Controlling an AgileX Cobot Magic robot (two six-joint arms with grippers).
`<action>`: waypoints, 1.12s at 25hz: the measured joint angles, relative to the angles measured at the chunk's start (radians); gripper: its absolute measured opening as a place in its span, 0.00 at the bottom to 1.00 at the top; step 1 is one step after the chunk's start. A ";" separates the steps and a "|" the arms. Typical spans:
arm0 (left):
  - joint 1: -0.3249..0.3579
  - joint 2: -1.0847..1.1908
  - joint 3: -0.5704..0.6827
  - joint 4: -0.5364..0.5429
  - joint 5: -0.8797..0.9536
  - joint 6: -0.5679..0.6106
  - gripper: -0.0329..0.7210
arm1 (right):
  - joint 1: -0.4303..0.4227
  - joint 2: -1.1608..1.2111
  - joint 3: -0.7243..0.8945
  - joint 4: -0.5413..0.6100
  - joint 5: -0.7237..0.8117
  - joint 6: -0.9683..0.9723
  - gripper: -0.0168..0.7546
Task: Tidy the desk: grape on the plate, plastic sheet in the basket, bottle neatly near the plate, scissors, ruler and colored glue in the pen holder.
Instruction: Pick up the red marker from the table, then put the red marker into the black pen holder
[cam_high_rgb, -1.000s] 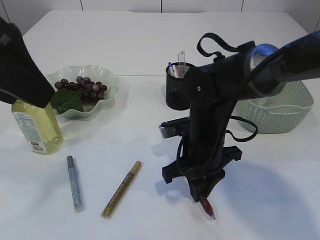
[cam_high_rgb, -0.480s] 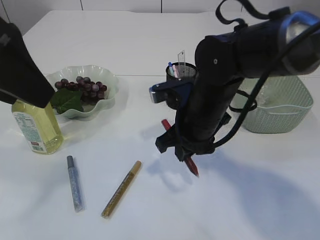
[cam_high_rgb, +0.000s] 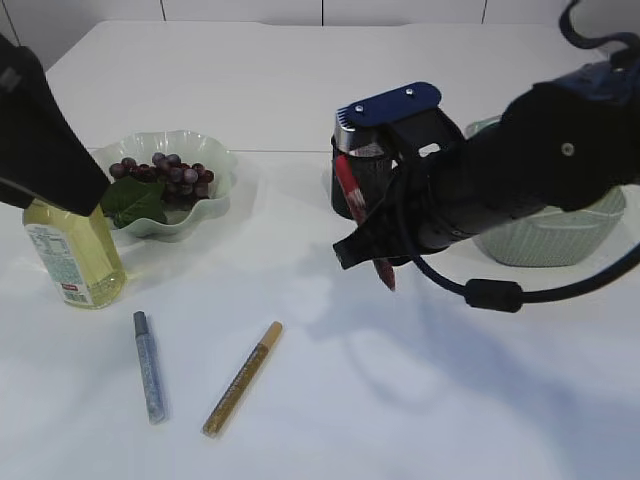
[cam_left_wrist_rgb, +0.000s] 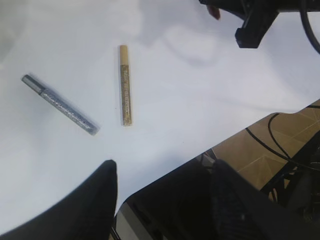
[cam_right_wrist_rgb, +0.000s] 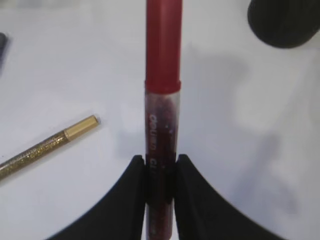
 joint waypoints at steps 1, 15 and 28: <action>0.000 0.000 0.000 0.000 0.000 0.000 0.62 | 0.000 -0.017 0.023 -0.009 -0.039 0.000 0.24; 0.000 0.000 0.000 0.000 0.000 0.000 0.62 | -0.145 -0.041 0.036 -0.080 -0.515 -0.002 0.23; 0.000 0.000 0.000 0.000 0.000 0.000 0.62 | -0.185 0.200 -0.192 -0.080 -0.652 -0.002 0.23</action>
